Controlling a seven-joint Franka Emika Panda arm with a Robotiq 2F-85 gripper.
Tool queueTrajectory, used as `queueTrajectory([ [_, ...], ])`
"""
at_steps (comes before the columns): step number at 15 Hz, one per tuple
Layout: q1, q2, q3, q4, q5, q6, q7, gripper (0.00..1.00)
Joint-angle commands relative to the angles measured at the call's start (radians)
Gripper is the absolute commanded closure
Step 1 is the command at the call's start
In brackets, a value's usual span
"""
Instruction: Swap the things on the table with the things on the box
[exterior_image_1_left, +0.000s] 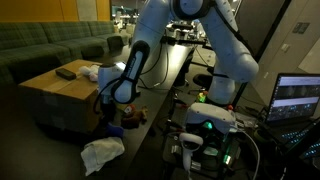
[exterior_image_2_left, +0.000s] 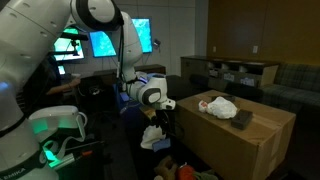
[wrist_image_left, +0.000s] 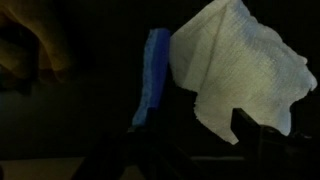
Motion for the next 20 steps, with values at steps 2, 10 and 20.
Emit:
queueTrajectory([
  [2,0.037,-0.027,0.002,-0.031,0.024,0.053,0.021,0.0],
  [10,0.17,-0.028,0.025,-0.082,0.019,0.124,0.055,0.0],
  [20,0.154,0.042,0.076,-0.034,0.057,0.151,0.045,0.0],
])
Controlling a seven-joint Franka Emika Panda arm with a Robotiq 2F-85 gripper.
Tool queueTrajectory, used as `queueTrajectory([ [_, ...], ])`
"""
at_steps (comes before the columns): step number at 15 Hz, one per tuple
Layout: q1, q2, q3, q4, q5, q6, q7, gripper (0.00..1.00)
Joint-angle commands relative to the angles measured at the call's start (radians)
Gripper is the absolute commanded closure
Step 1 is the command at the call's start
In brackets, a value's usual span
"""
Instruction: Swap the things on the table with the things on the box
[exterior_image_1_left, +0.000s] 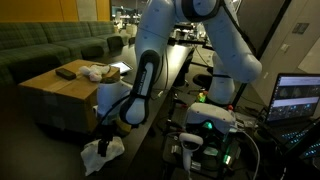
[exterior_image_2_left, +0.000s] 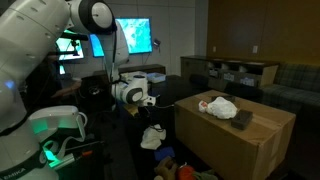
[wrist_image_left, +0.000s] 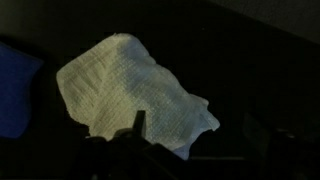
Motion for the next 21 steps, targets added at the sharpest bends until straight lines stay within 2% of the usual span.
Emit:
queueTrajectory([
  [1,-0.024,0.045,0.014,0.035,0.036,0.038,-0.014,0.0],
  [9,-0.033,0.158,-0.028,0.124,0.028,0.052,-0.026,0.0],
  [21,-0.058,0.255,-0.061,0.203,0.024,0.029,-0.038,0.0],
])
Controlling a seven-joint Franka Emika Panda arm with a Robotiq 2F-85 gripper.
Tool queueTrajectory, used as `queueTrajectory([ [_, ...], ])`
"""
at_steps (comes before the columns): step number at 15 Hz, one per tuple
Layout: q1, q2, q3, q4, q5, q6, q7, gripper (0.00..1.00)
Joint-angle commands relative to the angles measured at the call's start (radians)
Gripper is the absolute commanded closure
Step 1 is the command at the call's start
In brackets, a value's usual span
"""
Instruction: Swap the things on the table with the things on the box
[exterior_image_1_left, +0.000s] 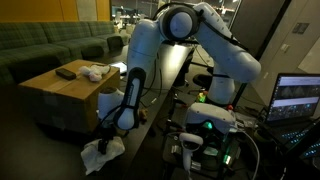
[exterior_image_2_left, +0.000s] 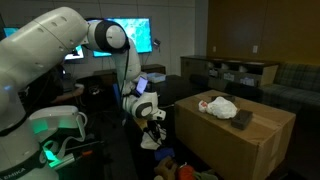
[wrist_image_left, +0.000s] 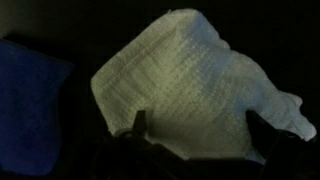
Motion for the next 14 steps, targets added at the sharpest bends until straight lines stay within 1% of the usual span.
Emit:
queueTrajectory([
  [1,-0.003,0.031,-0.006,0.035,0.014,-0.006,-0.028,0.0],
  [4,0.0,0.041,-0.017,0.042,0.012,-0.012,-0.028,0.0],
  [5,-0.001,0.035,-0.018,0.037,0.012,-0.013,-0.028,0.05],
  [6,0.0,0.032,-0.02,0.036,0.011,-0.015,-0.029,0.19],
  [7,0.003,0.034,-0.024,0.037,0.011,-0.013,-0.027,0.29],
  [8,0.003,0.031,-0.026,0.035,0.011,-0.013,-0.028,0.3],
  [9,0.002,0.026,-0.027,0.032,0.011,-0.015,-0.029,0.37],
  [10,0.002,0.027,-0.029,0.033,0.01,-0.015,-0.029,0.47],
  [14,0.0,0.018,-0.035,0.031,0.01,-0.015,-0.031,0.75],
])
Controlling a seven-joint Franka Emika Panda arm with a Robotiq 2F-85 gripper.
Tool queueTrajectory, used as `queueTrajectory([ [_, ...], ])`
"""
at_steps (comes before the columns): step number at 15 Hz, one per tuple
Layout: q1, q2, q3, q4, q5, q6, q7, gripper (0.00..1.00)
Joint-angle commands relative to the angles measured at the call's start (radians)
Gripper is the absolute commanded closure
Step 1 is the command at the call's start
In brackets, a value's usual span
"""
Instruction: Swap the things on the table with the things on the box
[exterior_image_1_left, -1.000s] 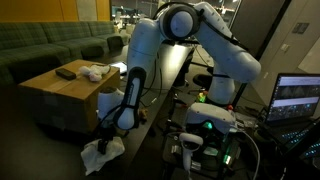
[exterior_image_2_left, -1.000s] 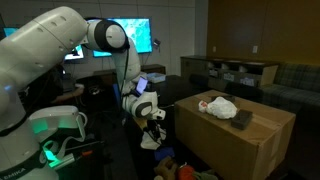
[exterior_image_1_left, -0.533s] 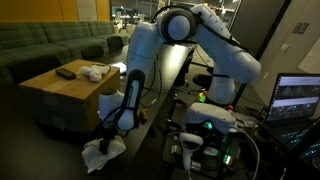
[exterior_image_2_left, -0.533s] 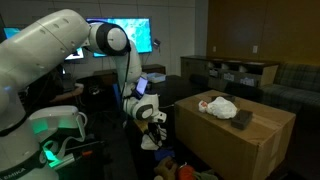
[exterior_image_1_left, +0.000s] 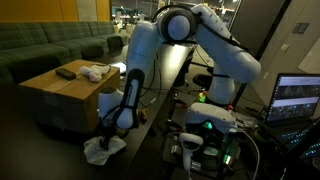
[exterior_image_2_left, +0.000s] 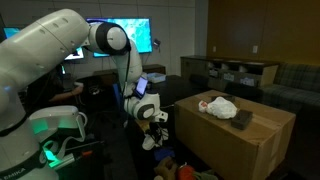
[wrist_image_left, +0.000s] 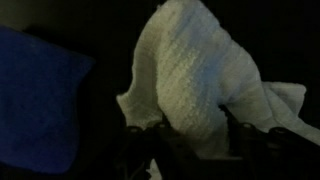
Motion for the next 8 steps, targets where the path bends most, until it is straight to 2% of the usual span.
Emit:
queueTrajectory([
  [1,0.001,-0.008,-0.01,0.008,0.01,-0.014,-0.021,0.84],
  [3,0.005,-0.021,-0.016,0.001,0.009,-0.012,-0.019,0.86],
  [4,0.006,-0.029,-0.019,-0.004,0.009,-0.01,-0.018,0.83],
  [6,0.008,-0.054,-0.026,-0.021,0.008,-0.003,-0.017,0.86],
  [8,0.002,-0.089,-0.025,-0.043,0.004,-0.002,-0.026,0.84],
])
